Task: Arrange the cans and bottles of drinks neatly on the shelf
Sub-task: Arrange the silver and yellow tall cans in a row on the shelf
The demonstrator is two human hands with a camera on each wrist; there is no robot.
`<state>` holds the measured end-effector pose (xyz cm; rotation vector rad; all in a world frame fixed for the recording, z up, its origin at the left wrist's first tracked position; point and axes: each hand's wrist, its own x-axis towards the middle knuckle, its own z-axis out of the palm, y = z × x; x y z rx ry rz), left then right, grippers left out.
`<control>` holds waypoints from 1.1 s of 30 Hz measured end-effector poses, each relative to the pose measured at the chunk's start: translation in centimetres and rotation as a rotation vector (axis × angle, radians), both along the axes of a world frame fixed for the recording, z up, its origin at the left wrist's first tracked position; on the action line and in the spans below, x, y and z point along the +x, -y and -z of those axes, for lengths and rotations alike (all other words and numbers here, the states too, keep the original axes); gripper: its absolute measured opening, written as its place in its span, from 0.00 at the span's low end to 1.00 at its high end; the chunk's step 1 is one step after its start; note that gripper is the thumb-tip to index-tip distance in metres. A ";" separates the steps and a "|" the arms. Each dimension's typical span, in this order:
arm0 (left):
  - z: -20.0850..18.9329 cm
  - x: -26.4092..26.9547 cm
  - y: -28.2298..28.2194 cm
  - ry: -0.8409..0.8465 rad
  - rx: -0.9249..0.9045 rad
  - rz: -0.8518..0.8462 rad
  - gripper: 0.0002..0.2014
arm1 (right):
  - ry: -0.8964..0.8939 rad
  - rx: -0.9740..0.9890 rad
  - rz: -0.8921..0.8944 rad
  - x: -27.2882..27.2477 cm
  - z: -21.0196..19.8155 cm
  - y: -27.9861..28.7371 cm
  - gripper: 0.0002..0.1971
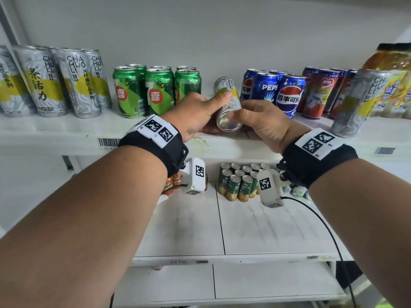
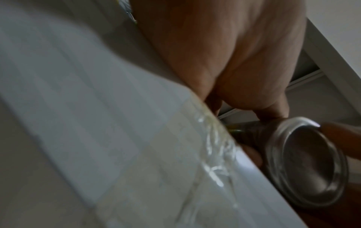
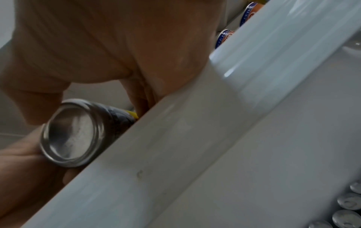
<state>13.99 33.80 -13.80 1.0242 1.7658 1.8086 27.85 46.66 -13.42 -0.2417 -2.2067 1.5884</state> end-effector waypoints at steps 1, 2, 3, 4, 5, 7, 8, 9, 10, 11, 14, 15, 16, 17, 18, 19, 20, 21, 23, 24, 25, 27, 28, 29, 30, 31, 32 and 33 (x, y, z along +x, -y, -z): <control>0.0 -0.1 0.0 -0.009 0.002 0.002 0.25 | -0.002 0.003 -0.004 -0.1 0.0 -0.1 0.22; 0.1 -0.2 0.0 -0.027 -0.002 0.000 0.28 | -0.004 0.004 -0.011 -0.2 0.1 -0.1 0.22; 0.2 -0.1 0.0 -0.049 -0.009 -0.007 0.32 | -0.007 0.000 -0.022 -0.2 0.1 -0.3 0.21; 0.2 -0.1 0.1 -0.073 -0.019 -0.017 0.36 | -0.012 -0.009 -0.032 -0.1 0.1 -0.4 0.20; 0.3 -0.1 0.0 -0.113 -0.033 -0.027 0.38 | -0.023 -0.020 -0.040 -0.1 0.1 -0.5 0.20; 0.3 -0.2 0.0 -0.228 -0.059 -0.052 0.32 | -0.063 -0.072 -0.051 0.1 0.2 -1.0 0.17; 0.4 -0.3 0.0 -0.269 -0.062 -0.056 0.25 | -0.088 -0.116 -0.052 0.1 0.1 -1.1 0.16; 0.4 -0.3 0.1 -0.280 -0.051 -0.038 0.20 | -0.111 -0.156 -0.046 0.2 0.1 -1.2 0.17; 0.5 -0.2 0.1 -0.275 -0.031 -0.009 0.19 | -0.134 -0.177 -0.038 0.2 0.1 -1.2 0.17; 0.6 -0.1 0.2 -0.280 -0.009 0.013 0.20 | -0.156 -0.178 -0.027 0.2 0.2 -1.2 0.15; 0.7 0.2 0.5 -0.361 0.029 0.022 0.26 | -0.240 -0.151 -0.018 0.1 0.5 -1.0 0.09; 0.6 0.3 0.5 -0.403 0.025 0.006 0.28 | -0.273 -0.150 -0.022 0.2 0.5 -1.0 0.11; 0.6 0.2 0.6 -0.434 0.015 -0.017 0.30 | -0.296 -0.148 -0.030 0.2 0.7 -1.1 0.16; 0.6 0.2 0.6 -0.467 0.000 -0.047 0.32 | -0.316 -0.132 -0.043 0.2 0.8 -1.1 0.20; 0.5 0.2 0.6 -0.500 -0.014 -0.074 0.33 | -0.325 -0.101 -0.056 0.2 1.0 -1.2 0.23; 0.6 0.2 0.5 -0.522 -0.020 -0.090 0.34 | -0.324 -0.061 -0.069 0.2 1.1 -1.3 0.24; 0.6 0.2 0.5 -0.534 -0.018 -0.098 0.35 | -0.318 -0.021 -0.074 0.3 1.2 -1.3 0.26; 0.6 0.3 0.5 -0.548 -0.016 -0.104 0.34 | -0.310 0.014 -0.070 0.3 1.2 -1.3 0.29; 0.5 0.4 0.5 -0.613 -0.046 -0.124 0.33 | -0.294 0.077 -0.049 0.2 1.3 -1.3 0.33; 0.5 0.5 0.6 -0.652 -0.069 -0.137 0.32 | -0.283 0.110 -0.034 0.2 1.3 -1.3 0.35; 0.4 0.6 0.7 -0.684 -0.084 -0.145 0.31 | -0.275 0.142 -0.018 0.1 1.4 -1.3 0.36; 0.4 0.7 1.0 -0.716 -0.085 -0.147 0.30 | -0.262 0.184 0.002 0.2 1.5 -1.3 0.38; 0.4 0.7 1.1 -0.723 -0.080 -0.144 0.30 | -0.256 0.195 0.004 0.2 1.5 -1.3 0.38; 0.3 0.8 1.3 -0.725 -0.080 -0.137 0.31 | -0.251 0.202 0.002 0.2 1.5 -1.3 0.39; 0.3 0.9 1.4 -0.721 -0.081 -0.128 0.31 | -0.245 0.205 0.000 0.3 1.4 -1.3 0.40; 0.3 0.9 1.5 -0.709 -0.087 -0.115 0.32 | -0.240 0.201 -0.002 0.3 1.5 -1.3 0.40; 0.2 1.0 1.5 -0.688 -0.092 -0.102 0.33 | -0.238 0.194 -0.007 0.3 1.4 -1.2 0.41; 0.2 1.1 1.6 -0.660 -0.093 -0.088 0.34 | -0.236 0.182 -0.014 0.3 1.4 -1.3 0.41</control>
